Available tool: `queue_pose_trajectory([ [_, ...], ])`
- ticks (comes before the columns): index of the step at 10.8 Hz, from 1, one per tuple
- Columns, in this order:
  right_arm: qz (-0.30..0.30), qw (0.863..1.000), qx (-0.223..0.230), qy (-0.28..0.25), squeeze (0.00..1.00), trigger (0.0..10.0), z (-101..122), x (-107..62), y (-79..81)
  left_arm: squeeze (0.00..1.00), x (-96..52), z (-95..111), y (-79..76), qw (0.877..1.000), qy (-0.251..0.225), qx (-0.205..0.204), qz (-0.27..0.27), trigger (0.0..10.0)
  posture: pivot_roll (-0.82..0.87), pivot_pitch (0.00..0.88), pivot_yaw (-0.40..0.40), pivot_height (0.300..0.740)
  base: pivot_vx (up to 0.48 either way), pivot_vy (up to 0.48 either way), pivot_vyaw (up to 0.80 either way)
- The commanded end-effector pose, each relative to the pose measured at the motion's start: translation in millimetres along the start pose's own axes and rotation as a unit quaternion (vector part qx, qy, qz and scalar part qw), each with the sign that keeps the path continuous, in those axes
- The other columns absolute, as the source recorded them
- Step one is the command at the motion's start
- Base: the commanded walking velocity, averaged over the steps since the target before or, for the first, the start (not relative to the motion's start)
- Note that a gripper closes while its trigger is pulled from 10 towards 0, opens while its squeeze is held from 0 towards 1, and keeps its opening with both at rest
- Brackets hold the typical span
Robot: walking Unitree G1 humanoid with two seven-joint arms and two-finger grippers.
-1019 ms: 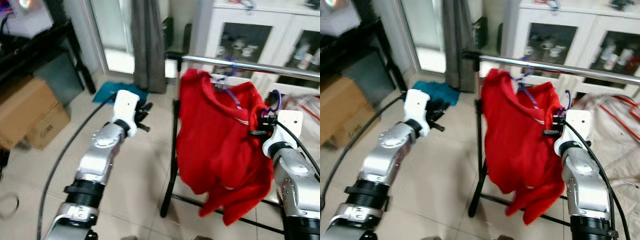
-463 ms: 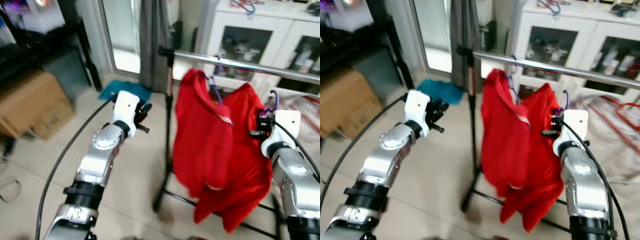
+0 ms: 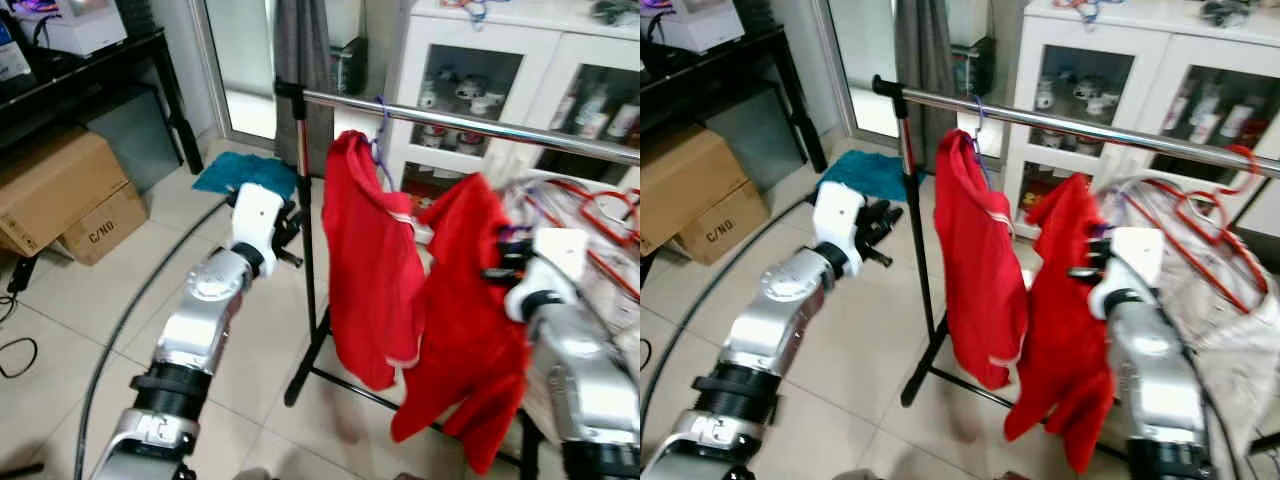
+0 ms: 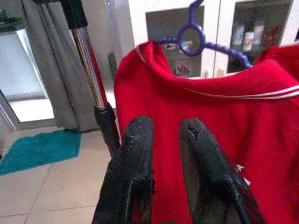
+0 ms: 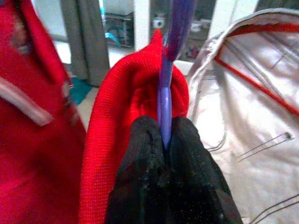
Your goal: Hang hanger
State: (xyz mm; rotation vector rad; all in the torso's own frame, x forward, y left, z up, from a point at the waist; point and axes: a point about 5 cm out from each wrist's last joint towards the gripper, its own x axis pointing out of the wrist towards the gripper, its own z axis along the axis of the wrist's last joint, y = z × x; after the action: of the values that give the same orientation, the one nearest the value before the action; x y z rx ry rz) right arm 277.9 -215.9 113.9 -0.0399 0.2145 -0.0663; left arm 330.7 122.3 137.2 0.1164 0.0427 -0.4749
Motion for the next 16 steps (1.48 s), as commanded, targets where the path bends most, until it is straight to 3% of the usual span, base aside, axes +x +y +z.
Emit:
queue_pose_trajectory([
  [1, 0.013, 0.999, -0.001, -0.033, 0.0, 10.0, 15, 0.5, 6.6, 0.0, -1.8, 2, 5.4, 1.0, -0.002, -0.001, 0.005, 10.0, 0.01, 0.0, 0.018, 0.74, 0.24, 0.0, -0.8],
  [9, 0.019, 0.997, 0.025, -0.072, 0.0, 10.0, 27, 2.0, 9.3, 0.0, -4.6, 6, -2.0, 0.999, -0.013, -0.005, -0.047, 10.0, 0.02, 0.0, 0.016, 0.74, 0.299, 0.0, 0.0],
  [11, 0.014, 0.994, 0.035, -0.1, 0.0, 10.0, 36, 1.7, 7.5, 0.0, -9.4, 12, -16.1, 0.992, -0.04, 0.004, -0.122, 10.0, 0.02, 0.0, 0.013, 0.74, 0.0, 0.0, 0.0],
  [14, 0.021, 0.991, 0.035, -0.124, 0.0, 10.0, 47, 4.6, 9.0, 0.0, -10.0, 15, -27.0, 0.978, -0.019, -0.023, -0.208, 10.0, 0.03, 0.0, 0.006, 0.74, 0.0, 0.0, 0.0],
  [16, 0.026, 0.991, 0.028, -0.128, 0.0, 10.0, 61, 18.8, 14.1, 0.0, -5.8, 14, -32.3, 0.97, 0.013, -0.008, -0.244, 10.0, 0.02, 0.0, 0.009, 0.74, 0.0, 0.0, 0.0],
])
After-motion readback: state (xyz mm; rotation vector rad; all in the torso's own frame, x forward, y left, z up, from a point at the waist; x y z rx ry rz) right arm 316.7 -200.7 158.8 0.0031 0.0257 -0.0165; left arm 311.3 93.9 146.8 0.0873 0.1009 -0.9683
